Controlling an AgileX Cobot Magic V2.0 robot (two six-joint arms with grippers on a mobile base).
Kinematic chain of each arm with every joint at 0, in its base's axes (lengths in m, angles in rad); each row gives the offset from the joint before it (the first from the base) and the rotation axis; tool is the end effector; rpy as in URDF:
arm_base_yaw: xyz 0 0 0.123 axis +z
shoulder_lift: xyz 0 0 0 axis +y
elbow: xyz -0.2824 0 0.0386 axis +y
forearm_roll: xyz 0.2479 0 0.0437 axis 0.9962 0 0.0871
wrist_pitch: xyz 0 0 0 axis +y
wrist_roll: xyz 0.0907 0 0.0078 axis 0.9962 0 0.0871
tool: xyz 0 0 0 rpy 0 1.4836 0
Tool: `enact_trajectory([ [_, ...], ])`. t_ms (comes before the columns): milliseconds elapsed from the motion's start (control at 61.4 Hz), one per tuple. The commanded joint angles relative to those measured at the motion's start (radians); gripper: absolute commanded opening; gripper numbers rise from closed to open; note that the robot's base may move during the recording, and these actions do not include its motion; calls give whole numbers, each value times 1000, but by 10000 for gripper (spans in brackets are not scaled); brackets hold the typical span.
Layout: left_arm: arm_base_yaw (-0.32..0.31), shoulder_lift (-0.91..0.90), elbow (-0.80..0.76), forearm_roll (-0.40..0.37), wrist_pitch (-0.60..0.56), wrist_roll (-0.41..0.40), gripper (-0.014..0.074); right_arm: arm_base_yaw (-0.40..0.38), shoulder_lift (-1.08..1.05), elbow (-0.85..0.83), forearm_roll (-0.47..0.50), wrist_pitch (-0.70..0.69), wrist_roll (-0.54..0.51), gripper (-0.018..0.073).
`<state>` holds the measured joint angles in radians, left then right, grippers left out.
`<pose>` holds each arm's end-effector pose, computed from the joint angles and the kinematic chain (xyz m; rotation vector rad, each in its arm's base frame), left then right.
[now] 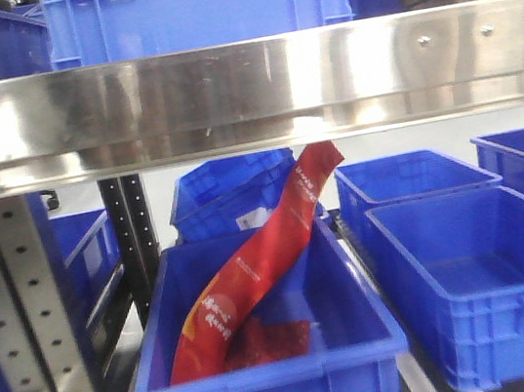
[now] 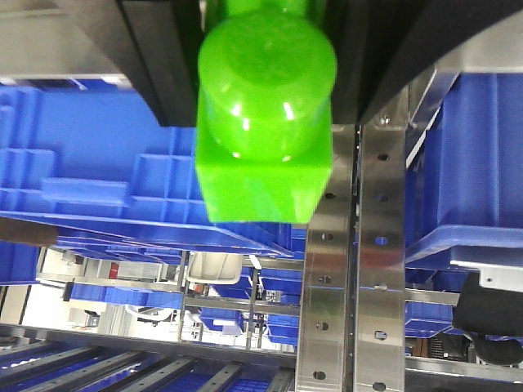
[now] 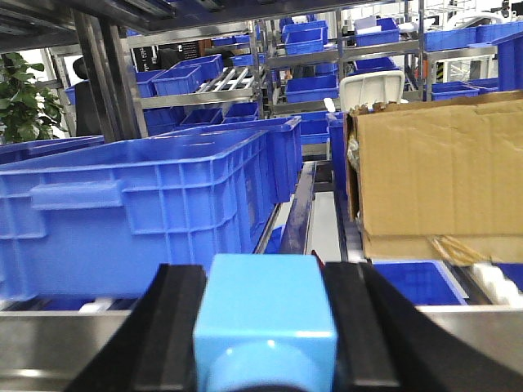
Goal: Grab block from conveyor and place in blue bin
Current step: 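Move the left gripper with the green block over a blue bin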
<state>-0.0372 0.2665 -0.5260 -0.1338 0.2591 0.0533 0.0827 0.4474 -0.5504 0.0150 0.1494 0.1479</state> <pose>0.0566 -0.0052 0.3485 -0.0011 1.4821 -0.1171 0.0948 0.0081 0.3525 0.0596 1.5321 0.1972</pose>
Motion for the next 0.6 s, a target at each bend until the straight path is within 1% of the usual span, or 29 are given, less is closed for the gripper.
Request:
enact_trajectory([
  [0,-5,-4,-1,-3,-17,-3,-111,-1,-3,-6,-8,-23,-5,-162],
  [587,-5,-4,-1,-3,-17,-3,-111,-1,-3,-6,-8,-23,-5,-162],
])
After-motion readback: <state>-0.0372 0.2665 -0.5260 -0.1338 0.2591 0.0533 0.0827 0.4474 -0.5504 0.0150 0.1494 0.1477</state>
